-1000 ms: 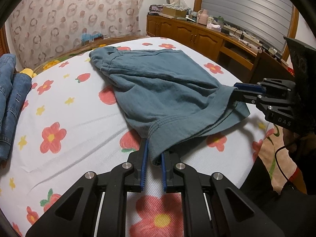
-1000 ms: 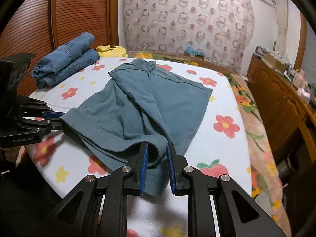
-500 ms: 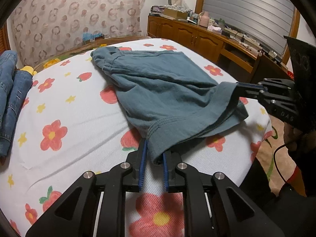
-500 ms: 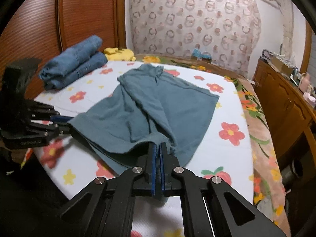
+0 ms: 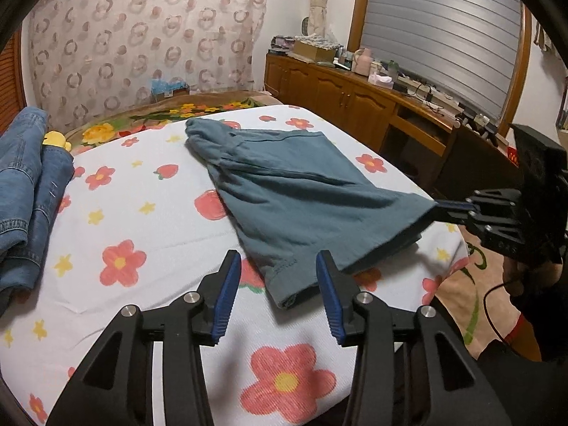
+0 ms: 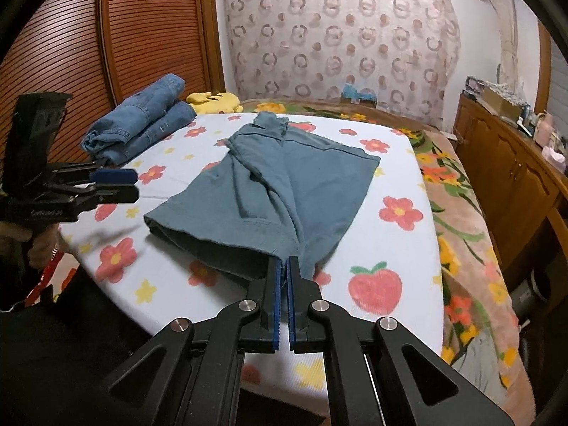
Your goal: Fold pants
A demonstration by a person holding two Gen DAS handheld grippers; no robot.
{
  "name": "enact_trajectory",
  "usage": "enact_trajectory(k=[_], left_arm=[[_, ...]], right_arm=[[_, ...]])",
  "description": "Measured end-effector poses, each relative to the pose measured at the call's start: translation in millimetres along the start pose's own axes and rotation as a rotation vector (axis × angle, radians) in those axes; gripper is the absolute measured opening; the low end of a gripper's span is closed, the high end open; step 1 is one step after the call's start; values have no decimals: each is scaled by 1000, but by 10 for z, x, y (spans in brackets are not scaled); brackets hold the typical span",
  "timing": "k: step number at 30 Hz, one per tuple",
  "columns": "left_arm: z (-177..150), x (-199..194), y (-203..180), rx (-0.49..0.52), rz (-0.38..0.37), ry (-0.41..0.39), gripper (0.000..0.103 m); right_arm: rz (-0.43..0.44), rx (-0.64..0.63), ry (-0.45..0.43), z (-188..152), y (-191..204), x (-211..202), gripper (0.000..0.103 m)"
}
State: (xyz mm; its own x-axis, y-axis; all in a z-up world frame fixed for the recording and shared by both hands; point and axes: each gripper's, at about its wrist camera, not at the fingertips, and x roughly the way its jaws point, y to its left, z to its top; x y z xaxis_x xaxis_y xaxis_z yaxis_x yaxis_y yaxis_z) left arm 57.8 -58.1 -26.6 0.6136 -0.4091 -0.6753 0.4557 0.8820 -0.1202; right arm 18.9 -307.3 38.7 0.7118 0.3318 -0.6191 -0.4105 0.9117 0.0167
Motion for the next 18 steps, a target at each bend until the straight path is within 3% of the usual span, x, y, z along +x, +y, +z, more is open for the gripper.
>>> enact_trajectory(k=[5,7,10,18], left_arm=[[19,120,54,-4,23,16,46],[25,152,90,-12,21,17,67],[58,202,161,-30,20,14,76],[214,312,300,-44,79,0,76]], right_arm=[[-3,22,35,-76,-22,64,3],[-2,31,41,-87,-40,84,3],[4,45,37,-78,-64,63,3],[-25,76,6,-84,-200,-112,6]])
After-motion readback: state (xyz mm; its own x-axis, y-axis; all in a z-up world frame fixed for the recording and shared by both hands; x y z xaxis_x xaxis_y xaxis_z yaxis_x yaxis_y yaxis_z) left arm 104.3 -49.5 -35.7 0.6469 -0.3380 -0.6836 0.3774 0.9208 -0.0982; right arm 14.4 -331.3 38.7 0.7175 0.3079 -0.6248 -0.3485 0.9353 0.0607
